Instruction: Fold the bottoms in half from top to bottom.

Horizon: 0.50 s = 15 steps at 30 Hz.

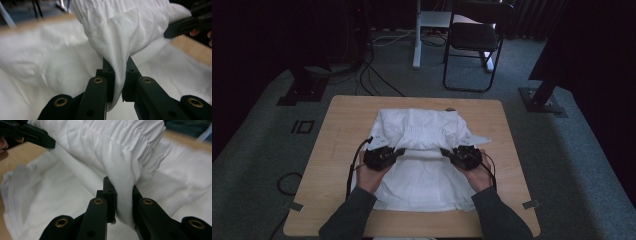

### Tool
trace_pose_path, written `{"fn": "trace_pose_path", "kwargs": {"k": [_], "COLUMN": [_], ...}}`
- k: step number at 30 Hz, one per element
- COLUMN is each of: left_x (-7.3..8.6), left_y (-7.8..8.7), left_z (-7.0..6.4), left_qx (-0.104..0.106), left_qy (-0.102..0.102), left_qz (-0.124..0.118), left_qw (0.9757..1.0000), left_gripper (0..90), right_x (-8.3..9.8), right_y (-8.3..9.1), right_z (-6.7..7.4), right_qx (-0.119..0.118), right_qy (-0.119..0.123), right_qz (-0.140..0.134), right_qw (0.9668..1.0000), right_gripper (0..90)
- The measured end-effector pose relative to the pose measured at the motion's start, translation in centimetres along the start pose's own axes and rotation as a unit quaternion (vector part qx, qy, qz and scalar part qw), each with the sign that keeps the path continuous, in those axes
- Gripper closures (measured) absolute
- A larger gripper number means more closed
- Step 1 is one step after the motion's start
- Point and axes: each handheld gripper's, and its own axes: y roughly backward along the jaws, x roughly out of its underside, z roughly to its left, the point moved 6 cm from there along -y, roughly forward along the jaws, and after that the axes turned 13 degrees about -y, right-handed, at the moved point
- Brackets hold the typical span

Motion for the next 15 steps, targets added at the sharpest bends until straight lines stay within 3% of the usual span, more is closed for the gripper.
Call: {"fn": "trace_pose_path", "kwargs": {"k": [2, 3, 4, 5, 7, 8, 9, 10, 13, 15], "left_x": [2.1, 2.1, 4.0, 4.6, 6.0, 6.6, 6.7, 6.6, 6.0, 5.2], "left_y": [-1.0, -1.0, -2.0, -2.3, -3.2, -3.7, -3.6, -3.5, -2.7, -1.7], "left_z": [-0.5, -0.5, -0.9, -1.1, -1.4, -1.5, -1.4, -1.4, -1.4, -1.3], "left_qx": [0.013, 0.013, 0.022, 0.025, 0.029, 0.033, 0.044, 0.047, 0.041, 0.036], "left_qy": [0.016, 0.016, 0.023, 0.028, 0.023, 0.031, 0.05, 0.056, 0.047, 0.046], "left_qz": [0.026, 0.026, 0.051, 0.062, 0.089, 0.094, 0.084, 0.085, 0.083, 0.068], "left_qw": [0.9995, 0.9995, 0.9982, 0.9974, 0.9953, 0.9946, 0.9943, 0.9937, 0.9946, 0.996], "left_gripper": [83.6, 83.3, 83.3, 82.7, 80.9, 78.8, 75.6, 71.2, 57.7, 52.2], "right_x": [2.1, 2.1, 3.1, 5.1, 6.3, 7.0, 7.5, 7.5, 7.3, 7.1], "right_y": [-1.0, -1.0, -1.5, -2.6, -3.3, -3.6, -3.9, -3.9, -3.5, -2.8], "right_z": [-0.1, -0.1, -0.3, -0.6, -0.9, -1.1, -1.2, -1.2, -1.2, -1.0], "right_qx": [0.003, 0.003, 0.003, 0.006, 0.011, 0.014, 0.012, 0.01, 0.0, -0.002], "right_qy": [-0.004, -0.004, -0.008, -0.014, -0.016, -0.017, -0.023, -0.028, -0.034, -0.028], "right_qz": [0.026, 0.026, 0.04, 0.066, 0.082, 0.09, 0.096, 0.096, 0.106, 0.109], "right_qw": [0.9997, 0.9997, 0.9992, 0.9977, 0.9965, 0.9957, 0.995, 0.995, 0.9938, 0.9937], "right_gripper": [82.9, 82.9, 82.8, 82.9, 82.8, 82.7, 82.3, 80.6, 62.6, 51.4]}}
